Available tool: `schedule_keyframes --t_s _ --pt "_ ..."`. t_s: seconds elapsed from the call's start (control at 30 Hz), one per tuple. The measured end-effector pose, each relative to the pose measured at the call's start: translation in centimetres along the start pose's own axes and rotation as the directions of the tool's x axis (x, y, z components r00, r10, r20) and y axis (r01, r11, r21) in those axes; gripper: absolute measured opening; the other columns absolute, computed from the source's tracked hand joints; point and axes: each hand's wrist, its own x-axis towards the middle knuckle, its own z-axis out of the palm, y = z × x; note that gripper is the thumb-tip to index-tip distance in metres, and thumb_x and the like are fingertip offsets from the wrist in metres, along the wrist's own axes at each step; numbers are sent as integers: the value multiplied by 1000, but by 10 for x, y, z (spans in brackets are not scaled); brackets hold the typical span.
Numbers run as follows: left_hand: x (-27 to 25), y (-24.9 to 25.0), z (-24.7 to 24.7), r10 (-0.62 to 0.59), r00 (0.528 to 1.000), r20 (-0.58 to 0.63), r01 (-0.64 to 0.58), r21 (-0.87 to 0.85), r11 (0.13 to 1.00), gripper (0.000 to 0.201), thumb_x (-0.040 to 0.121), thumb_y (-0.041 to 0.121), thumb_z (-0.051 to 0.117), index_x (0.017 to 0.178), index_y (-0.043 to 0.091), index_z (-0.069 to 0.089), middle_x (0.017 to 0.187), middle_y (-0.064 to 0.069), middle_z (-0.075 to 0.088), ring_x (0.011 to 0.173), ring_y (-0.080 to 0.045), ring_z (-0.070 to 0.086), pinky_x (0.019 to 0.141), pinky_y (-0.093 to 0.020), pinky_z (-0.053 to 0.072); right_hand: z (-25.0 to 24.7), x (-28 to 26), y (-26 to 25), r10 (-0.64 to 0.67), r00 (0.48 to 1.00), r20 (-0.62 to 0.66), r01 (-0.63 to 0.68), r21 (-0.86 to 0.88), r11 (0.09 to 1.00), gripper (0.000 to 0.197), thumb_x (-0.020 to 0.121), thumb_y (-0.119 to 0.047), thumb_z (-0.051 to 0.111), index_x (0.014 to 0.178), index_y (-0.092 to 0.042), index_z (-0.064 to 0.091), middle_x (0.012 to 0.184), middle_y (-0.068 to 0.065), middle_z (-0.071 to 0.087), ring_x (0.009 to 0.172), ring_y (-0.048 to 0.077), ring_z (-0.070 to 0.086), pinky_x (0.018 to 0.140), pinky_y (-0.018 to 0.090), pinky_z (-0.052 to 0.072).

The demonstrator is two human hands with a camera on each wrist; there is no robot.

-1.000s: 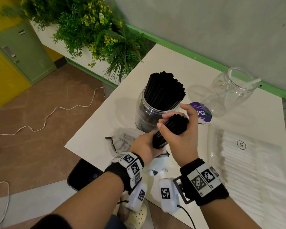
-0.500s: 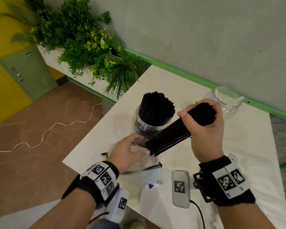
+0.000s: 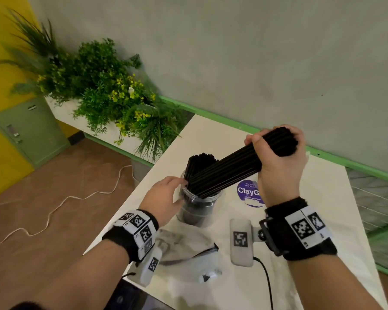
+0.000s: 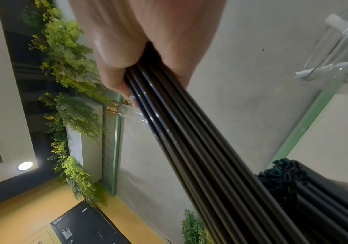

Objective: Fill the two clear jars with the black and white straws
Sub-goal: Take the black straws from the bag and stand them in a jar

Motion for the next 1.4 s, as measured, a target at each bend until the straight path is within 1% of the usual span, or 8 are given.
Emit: schedule_keyframes --t_s 0.23,0.4,0.53,0.8,0.93,1.07,1.13,1.4 --pt "11 -16 -28 180 956 231 -231 218 948 55 89 17 54 139 35 41 142 11 45 126 -16 46 103 -27 38 15 14 19 -11 1000 -5 10 -185 983 39 75 4 70 95 -19 44 76 1 65 80 31 60 86 56 50" --pt "14 -23 -29 239 938 252 -295 212 932 59 88 18 54 142 36 36 143 12 44 125 -17 45 102 -30 40 26 11 28 -76 996 41 85 -306 948 40 78 10 68 96 -15 43 77 1 65 76 19 62 72 30 54" --pt "20 -32 -28 265 926 270 -321 190 928 57 85 23 53 138 38 40 139 13 47 122 -17 49 99 -35 44 30 -3 52 -27 998 60 49 -398 916 38 78 6 70 99 -14 45 80 1 66 78 15 64 79 33 54" --pt "30 -25 -36 143 976 167 -110 -195 975 25 86 21 63 98 37 48 105 15 59 96 -3 59 75 -21 42 0 6 63 330 913 241 -52 -733 679 40 77 -27 79 108 -20 55 99 -4 62 94 14 60 83 25 50" --pt "43 2 -41 118 993 29 -103 -309 945 49 85 28 67 127 28 42 116 9 50 91 -3 58 71 -15 41 -8 4 64 371 876 307 -7 -762 647 51 77 -31 77 119 -25 50 109 -8 59 103 10 57 88 24 48" --pt "55 29 -48 208 977 41 -189 -280 941 76 84 39 66 146 35 22 142 12 38 119 -10 46 94 -29 43 -18 -3 67 406 854 326 -52 -723 689 69 71 -47 74 130 -33 41 117 -7 54 110 14 56 90 30 50" --pt "58 40 -51 284 956 80 -258 -239 936 71 86 35 63 146 36 24 143 7 42 126 -12 42 103 -31 38 -25 -8 72 422 841 338 -100 -669 736 66 76 -37 76 132 -30 41 123 -4 55 116 14 54 90 32 53" --pt "56 41 -53 296 955 0 -281 -315 907 47 93 10 53 133 33 47 107 12 64 96 -9 62 93 -31 50 -26 -18 88 311 922 230 -107 -622 776 27 84 -8 71 105 -23 64 102 -6 70 101 14 63 77 23 52"
